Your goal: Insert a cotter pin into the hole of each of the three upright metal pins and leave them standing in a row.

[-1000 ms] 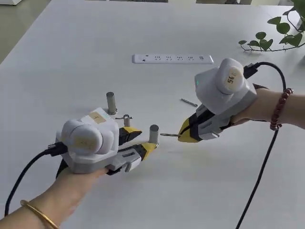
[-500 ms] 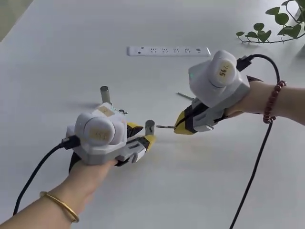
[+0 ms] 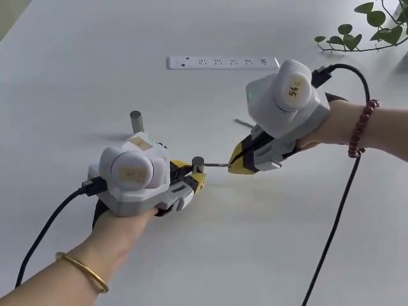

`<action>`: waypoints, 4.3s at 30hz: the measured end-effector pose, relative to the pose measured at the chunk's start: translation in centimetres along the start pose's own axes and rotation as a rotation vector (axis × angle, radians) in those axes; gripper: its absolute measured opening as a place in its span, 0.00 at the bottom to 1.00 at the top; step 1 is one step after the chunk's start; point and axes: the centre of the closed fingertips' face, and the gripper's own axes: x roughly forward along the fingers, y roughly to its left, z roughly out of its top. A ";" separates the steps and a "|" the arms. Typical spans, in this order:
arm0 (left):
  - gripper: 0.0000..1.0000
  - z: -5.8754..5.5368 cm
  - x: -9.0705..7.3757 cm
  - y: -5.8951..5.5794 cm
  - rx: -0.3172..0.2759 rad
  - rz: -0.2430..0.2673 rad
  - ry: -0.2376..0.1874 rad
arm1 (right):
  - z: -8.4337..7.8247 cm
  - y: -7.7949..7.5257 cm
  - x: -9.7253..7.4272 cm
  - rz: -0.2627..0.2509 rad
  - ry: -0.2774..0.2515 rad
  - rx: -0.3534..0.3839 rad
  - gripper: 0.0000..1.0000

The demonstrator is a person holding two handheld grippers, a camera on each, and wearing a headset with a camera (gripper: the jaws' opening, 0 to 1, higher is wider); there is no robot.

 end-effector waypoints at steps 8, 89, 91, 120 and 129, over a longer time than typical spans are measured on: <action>0.12 0.1 0.1 0.0 -0.017 -0.009 0.001 | 0.7 -0.2 -0.1 -0.001 -0.010 -0.016 0.00; 0.20 -1.6 0.3 0.5 -0.156 0.054 0.028 | 3.1 -1.1 1.7 -0.021 -0.019 -0.054 0.02; 0.22 -1.9 0.1 0.6 -0.148 0.058 0.040 | 3.3 -1.1 1.6 -0.021 -0.025 -0.049 0.05; 0.28 -1.0 -2.5 1.3 -0.119 0.076 0.013 | 4.9 -0.8 3.4 0.006 -0.118 0.065 0.09; 0.29 -0.9 -3.2 1.4 -0.118 0.077 0.007 | 4.9 -0.7 3.4 0.008 -0.116 0.069 0.09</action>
